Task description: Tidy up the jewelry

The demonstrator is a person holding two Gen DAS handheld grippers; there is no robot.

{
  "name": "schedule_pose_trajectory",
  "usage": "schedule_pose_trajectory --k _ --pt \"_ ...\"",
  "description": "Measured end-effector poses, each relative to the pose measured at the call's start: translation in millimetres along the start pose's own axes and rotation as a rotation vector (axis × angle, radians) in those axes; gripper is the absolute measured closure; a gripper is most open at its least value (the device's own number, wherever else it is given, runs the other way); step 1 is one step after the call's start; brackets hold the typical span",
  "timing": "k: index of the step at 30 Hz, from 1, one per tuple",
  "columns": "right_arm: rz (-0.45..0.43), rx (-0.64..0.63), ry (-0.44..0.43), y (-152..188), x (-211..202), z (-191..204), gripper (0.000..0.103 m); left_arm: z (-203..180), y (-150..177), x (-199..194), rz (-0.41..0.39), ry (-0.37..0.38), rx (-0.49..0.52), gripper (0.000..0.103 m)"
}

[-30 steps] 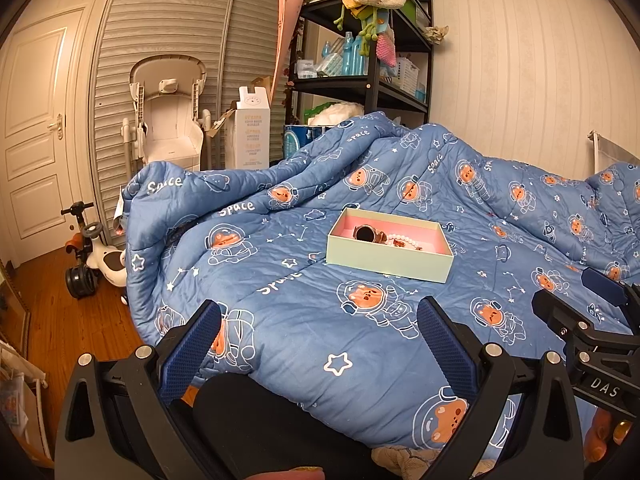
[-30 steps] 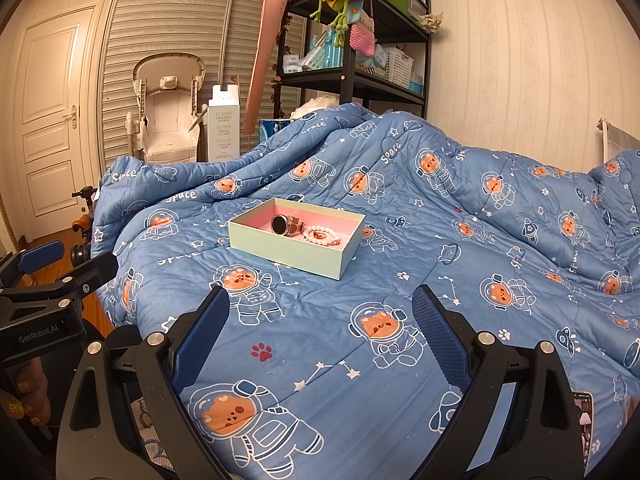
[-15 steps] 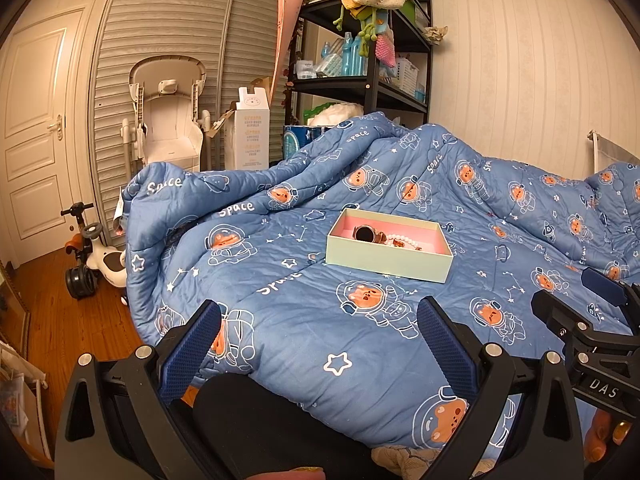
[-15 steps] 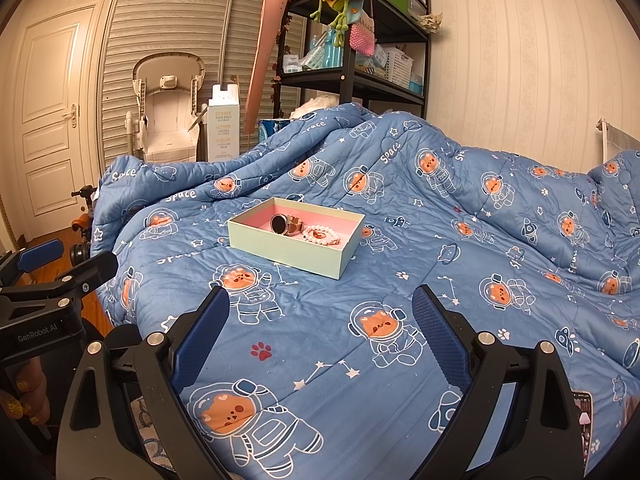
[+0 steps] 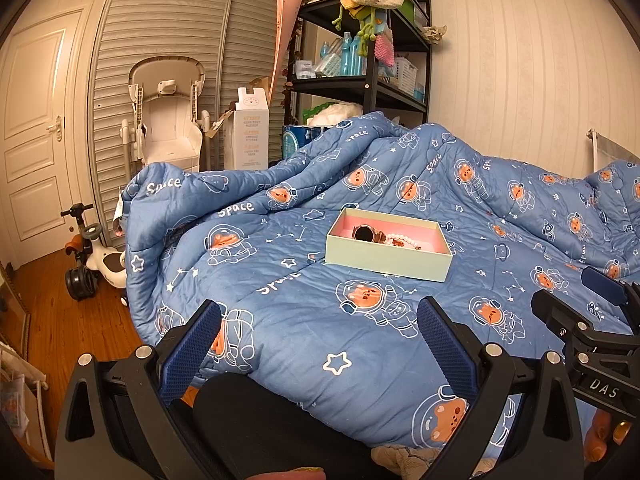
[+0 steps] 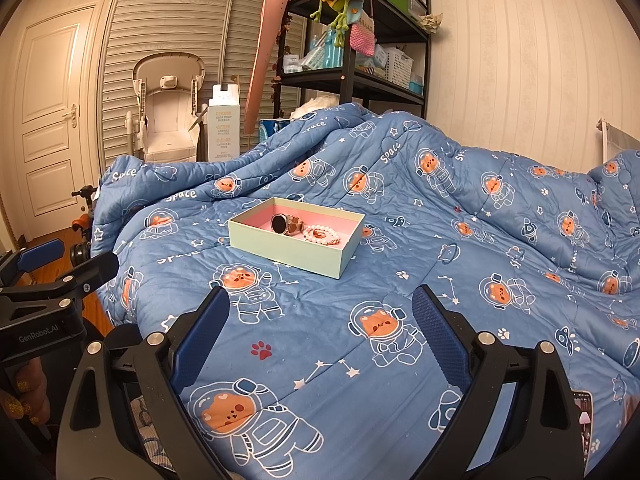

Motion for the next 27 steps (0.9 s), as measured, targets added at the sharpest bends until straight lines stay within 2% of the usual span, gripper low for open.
schedule_pose_trajectory --k 5,10,27 --pt "-0.001 0.000 0.000 -0.2 -0.2 0.5 0.012 0.2 0.1 0.1 0.001 -0.001 -0.001 0.007" --pt "0.000 0.000 0.000 -0.1 -0.2 0.4 0.012 2.4 -0.6 -5.0 -0.031 0.004 -0.004 0.006" --pt "0.001 -0.001 0.000 1.0 -0.6 0.9 0.011 6.7 -2.4 -0.4 -0.007 0.008 -0.010 0.007"
Point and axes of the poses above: each gripper's, at about its wrist camera, not at the fingertips, and x roughly the way its jaws point, z to its left, y to its underside, the point moved 2 cm from there along x, roughly the way its jaws point, and after that the axes turned 4 degrees about z, right-handed, at the moved point
